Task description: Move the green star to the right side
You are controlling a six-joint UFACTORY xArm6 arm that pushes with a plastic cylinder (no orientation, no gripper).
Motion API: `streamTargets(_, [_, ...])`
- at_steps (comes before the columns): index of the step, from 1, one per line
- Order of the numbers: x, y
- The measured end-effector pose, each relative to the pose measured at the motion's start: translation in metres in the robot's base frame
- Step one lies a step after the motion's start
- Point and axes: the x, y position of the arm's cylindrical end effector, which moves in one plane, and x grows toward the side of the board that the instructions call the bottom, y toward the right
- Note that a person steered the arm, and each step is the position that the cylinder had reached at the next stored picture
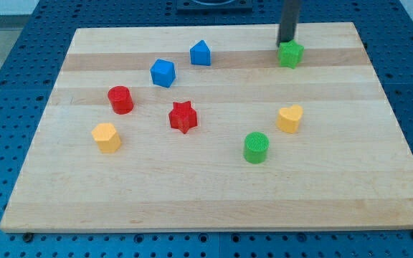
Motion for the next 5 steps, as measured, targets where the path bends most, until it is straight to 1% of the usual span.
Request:
streamTargets(2, [0.047, -0.058])
streamTargets(3, [0.07, -0.062])
streamTargets(4, [0.093, -0.046])
streamTargets(5, [0.09, 0.013])
